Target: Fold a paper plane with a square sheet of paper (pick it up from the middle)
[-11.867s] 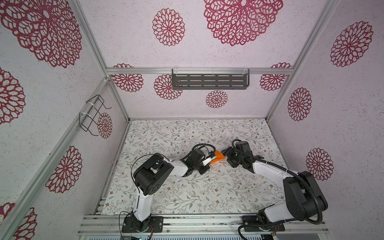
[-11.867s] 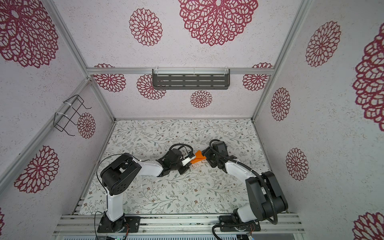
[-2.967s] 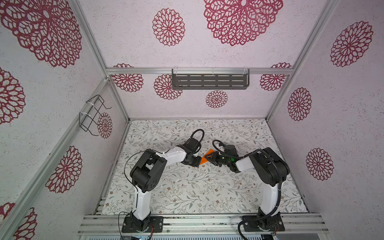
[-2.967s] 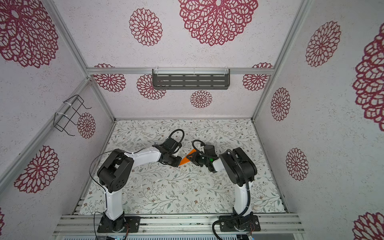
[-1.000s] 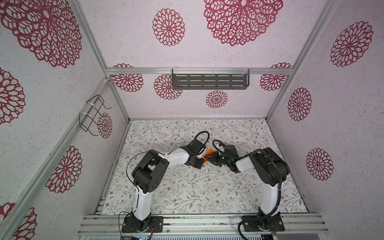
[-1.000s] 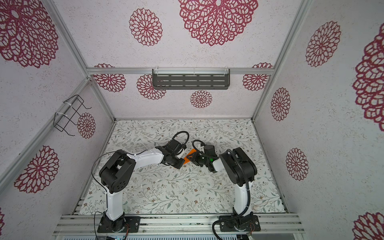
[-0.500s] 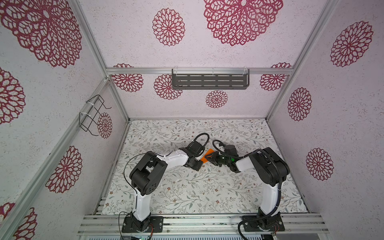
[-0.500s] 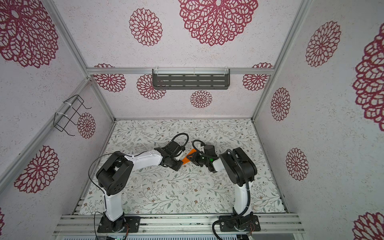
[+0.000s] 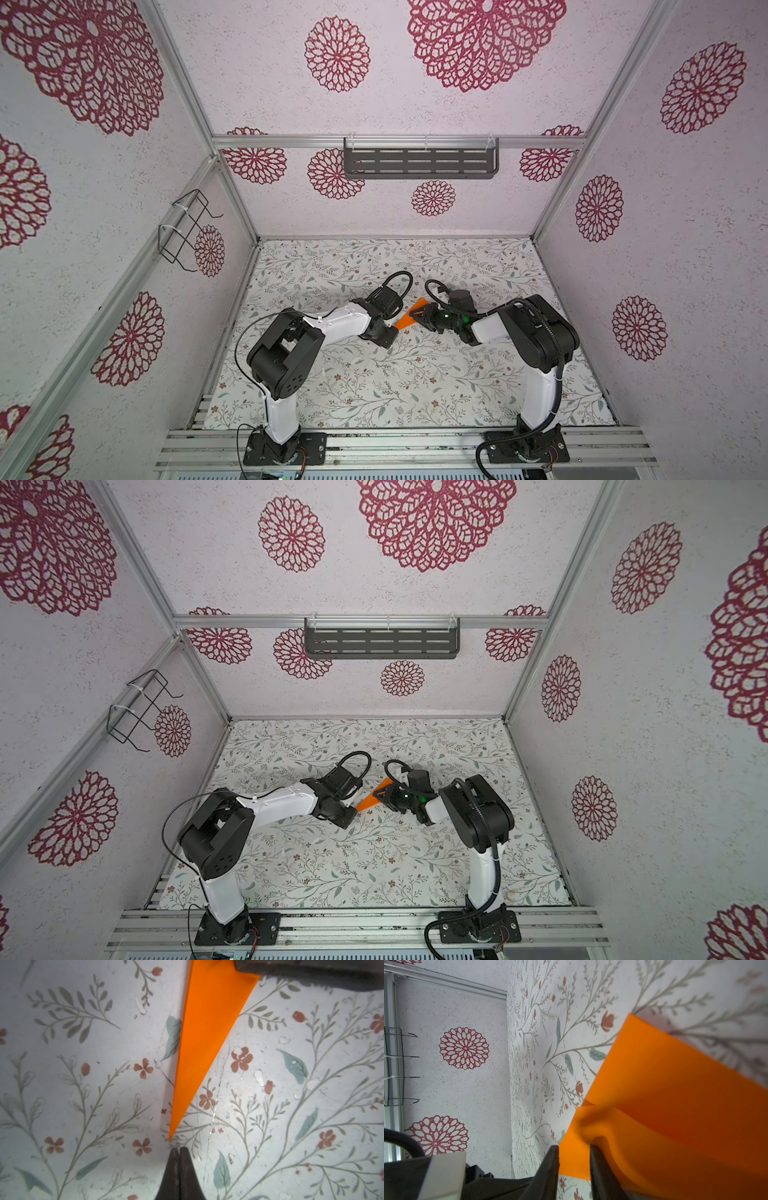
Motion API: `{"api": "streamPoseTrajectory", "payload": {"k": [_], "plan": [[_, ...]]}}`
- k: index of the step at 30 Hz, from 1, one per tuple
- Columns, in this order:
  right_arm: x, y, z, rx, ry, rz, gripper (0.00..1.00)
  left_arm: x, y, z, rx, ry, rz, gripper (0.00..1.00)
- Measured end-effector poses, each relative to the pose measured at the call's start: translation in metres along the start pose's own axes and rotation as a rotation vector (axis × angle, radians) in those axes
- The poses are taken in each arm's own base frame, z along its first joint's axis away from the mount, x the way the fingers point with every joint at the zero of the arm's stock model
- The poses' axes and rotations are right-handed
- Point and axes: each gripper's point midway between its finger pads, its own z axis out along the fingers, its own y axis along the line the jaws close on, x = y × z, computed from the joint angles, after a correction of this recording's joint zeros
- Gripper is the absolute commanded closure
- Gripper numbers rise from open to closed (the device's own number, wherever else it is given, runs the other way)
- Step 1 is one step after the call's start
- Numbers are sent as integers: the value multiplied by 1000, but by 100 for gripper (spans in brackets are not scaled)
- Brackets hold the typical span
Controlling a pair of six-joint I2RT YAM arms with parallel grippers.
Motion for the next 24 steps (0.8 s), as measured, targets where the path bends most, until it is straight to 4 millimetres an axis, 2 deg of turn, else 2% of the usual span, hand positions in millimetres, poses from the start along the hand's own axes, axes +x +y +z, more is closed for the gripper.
{"api": "streamPoseTrajectory", "payload": {"k": [5, 8, 13, 18, 24], "plan": [[6, 4, 2, 7, 12, -22, 71, -24, -1, -29, 51, -140, -64, 100], [17, 8, 4, 12, 40, -34, 71, -34, -4, -33, 80, -189, -95, 100], [33, 13, 8, 17, 82, -64, 72, -33, -10, -13, 124, -168, -130, 100], [34, 13, 8, 27, 96, -78, 76, -25, -15, 12, 157, -115, -156, 100], [35, 11, 8, 32, 101, -101, 85, -22, -18, 20, 173, -101, -169, 100]]}}
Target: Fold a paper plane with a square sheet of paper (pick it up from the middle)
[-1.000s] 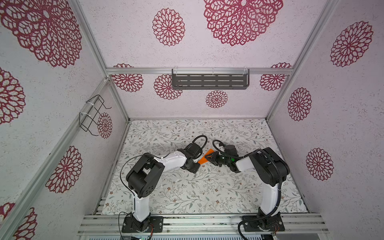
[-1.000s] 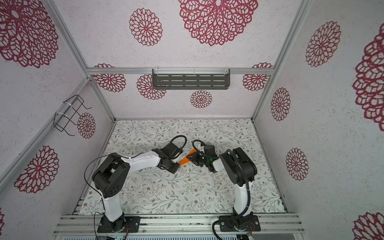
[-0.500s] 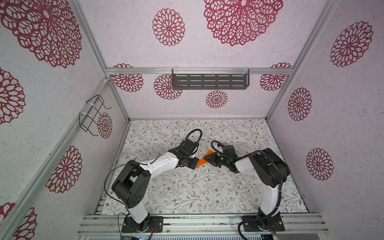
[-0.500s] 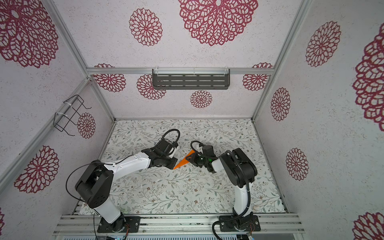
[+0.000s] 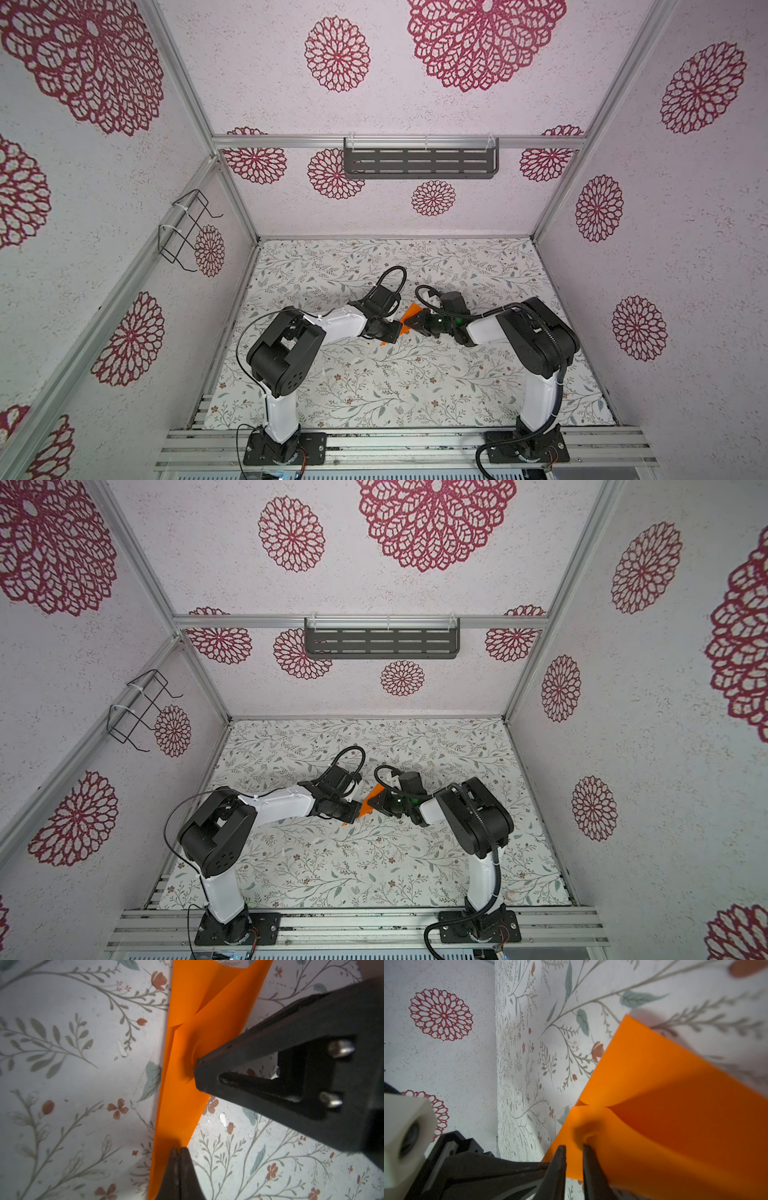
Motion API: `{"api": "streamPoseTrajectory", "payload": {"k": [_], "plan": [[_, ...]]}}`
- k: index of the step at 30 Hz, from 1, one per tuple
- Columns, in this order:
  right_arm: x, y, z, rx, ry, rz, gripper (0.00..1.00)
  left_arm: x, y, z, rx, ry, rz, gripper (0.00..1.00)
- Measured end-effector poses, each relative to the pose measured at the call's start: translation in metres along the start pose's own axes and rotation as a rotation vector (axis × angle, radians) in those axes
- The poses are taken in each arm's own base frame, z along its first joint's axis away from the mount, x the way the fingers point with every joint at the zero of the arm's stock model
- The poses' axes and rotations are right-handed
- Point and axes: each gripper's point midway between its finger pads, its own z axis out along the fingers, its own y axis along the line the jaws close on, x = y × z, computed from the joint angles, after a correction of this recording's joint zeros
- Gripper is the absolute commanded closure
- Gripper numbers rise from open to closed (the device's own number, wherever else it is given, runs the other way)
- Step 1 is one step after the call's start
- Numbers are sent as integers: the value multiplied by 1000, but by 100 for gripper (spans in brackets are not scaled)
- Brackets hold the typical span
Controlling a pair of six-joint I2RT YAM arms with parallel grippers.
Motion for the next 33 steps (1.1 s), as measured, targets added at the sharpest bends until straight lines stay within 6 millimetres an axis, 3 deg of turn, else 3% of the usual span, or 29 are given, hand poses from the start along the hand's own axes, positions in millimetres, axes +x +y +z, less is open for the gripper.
{"api": "streamPoseTrajectory", "payload": {"k": [8, 15, 20, 26, 33], "plan": [[5, -1, -2, 3, 9, -95, 90, 2, 3, 2, -13, 9, -3, 100], [24, 9, 3, 10, 67, -196, 92, 2, 4, 2, -18, 11, -4, 100], [26, 13, 6, 12, 73, -211, 92, 2, 4, 2, -24, 14, -5, 100], [7, -6, -6, 37, 5, -169, 92, 2, 5, 2, -26, 14, -5, 100], [-30, -35, -31, 61, -109, -100, 92, 2, 5, 2, -26, 14, -5, 100]]}}
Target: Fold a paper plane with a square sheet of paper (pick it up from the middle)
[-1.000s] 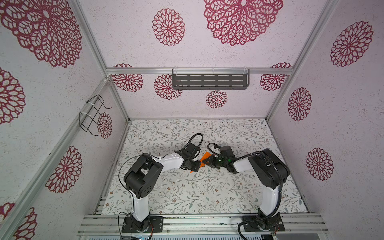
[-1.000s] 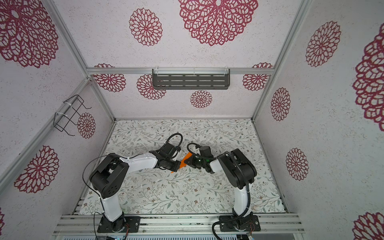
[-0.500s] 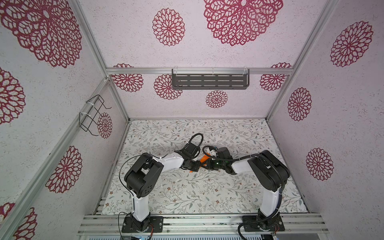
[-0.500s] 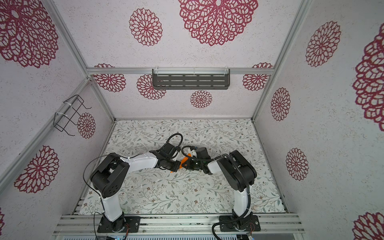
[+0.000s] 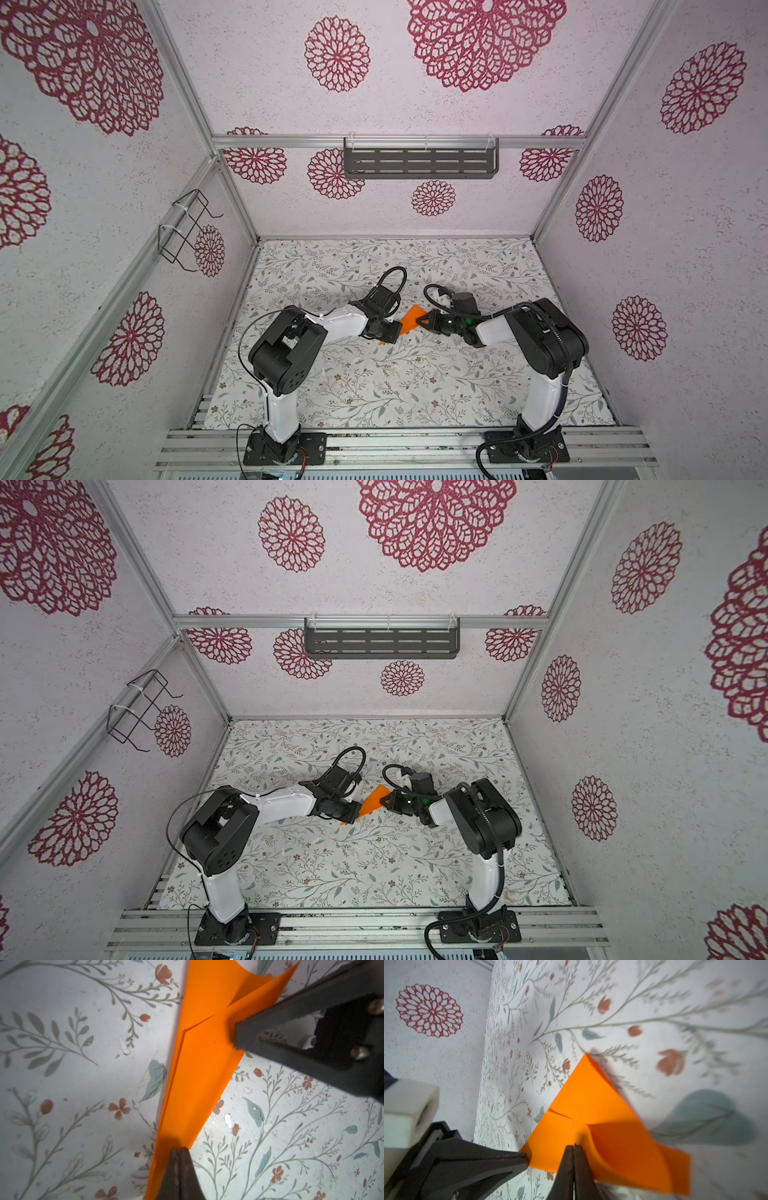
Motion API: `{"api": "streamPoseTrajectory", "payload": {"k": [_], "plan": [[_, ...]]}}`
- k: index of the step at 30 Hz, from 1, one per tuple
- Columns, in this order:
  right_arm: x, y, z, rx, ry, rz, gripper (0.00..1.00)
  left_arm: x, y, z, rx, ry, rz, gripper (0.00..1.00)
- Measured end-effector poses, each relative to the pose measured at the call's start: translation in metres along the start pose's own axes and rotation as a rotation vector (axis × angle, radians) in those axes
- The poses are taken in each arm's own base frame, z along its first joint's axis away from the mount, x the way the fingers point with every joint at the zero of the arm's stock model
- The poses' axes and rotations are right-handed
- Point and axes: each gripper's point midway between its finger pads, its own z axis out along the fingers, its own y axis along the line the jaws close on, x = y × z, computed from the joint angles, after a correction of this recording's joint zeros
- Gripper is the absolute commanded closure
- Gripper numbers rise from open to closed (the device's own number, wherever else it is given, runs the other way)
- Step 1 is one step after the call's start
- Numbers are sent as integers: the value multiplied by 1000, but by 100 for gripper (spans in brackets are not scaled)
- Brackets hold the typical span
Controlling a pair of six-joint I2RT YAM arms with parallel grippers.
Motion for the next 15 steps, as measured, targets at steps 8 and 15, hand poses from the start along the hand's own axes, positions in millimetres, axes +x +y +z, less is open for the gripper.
{"api": "streamPoseTrajectory", "payload": {"k": [8, 15], "plan": [[-28, -27, -17, 41, -75, 51, 92, 0, 0, 0, 0, 0, 0, 100], [-47, -18, -47, 75, -139, 17, 91, 0, 0, 0, 1, 1, 0, 100]]}}
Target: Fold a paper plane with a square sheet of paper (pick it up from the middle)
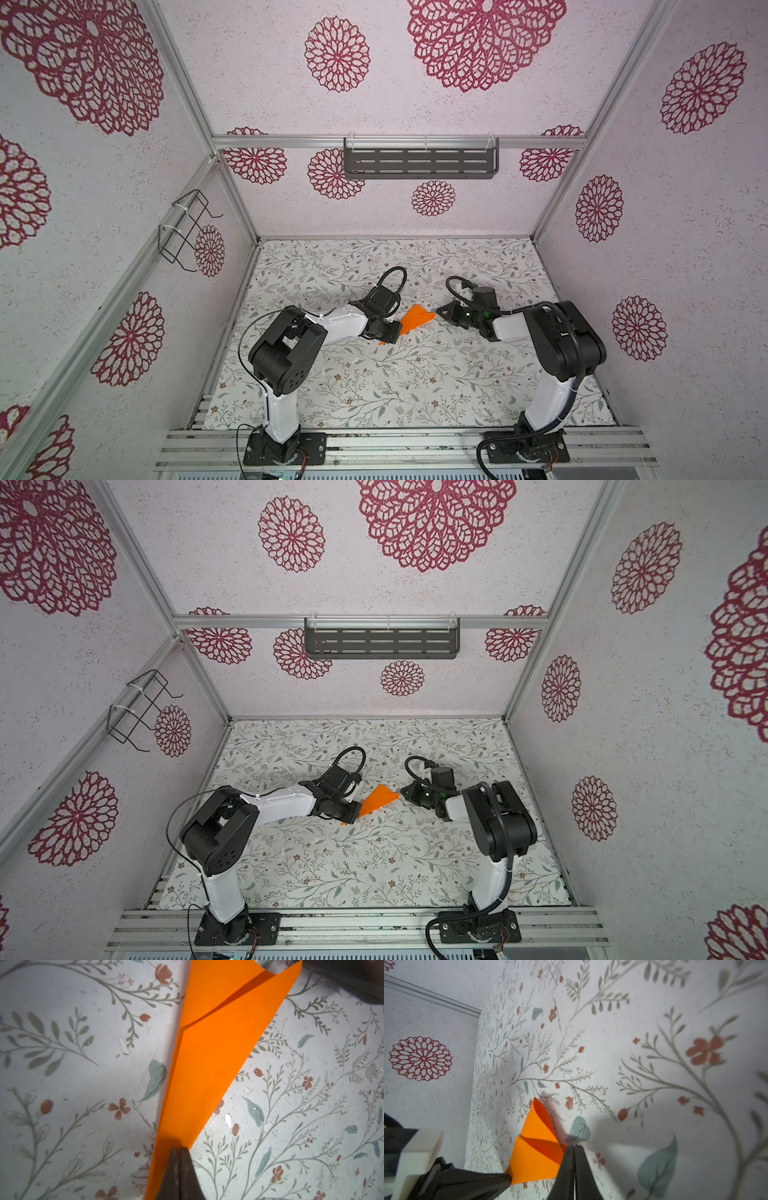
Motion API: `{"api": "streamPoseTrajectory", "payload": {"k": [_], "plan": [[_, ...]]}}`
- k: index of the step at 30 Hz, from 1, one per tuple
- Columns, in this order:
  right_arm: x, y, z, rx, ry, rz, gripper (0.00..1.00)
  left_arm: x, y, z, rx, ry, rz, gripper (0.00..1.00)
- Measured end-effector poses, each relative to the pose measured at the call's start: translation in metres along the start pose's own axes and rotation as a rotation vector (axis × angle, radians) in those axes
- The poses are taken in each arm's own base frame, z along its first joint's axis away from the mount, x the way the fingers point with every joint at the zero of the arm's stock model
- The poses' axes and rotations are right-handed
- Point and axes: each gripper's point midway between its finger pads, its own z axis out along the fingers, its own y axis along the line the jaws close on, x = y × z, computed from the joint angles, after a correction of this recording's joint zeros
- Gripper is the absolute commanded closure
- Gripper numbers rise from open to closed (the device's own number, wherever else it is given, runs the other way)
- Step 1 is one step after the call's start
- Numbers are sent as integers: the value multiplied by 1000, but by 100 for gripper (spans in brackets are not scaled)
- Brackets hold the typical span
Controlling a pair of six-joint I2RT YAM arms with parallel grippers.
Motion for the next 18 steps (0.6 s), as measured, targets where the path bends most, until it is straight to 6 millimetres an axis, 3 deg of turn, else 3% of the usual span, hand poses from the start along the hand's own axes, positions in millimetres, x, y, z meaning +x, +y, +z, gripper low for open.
{"api": "streamPoseTrajectory", "payload": {"k": [4, 8, 13, 18], "plan": [[-9, 45, -20, -70, -55, -106, 90, 0, 0, 0, -1, 0, 0, 100], [12, 74, -13, -123, -14, -165, 90, 0, 0, 0, -1, 2, 0, 100], [57, 72, 16, -122, 111, -152, 91, 0, 0, 0, -1, 2, -1, 100], [74, 55, 37, -96, 163, -90, 91, 0, 0, 0, -1, 2, -5, 100]]}}
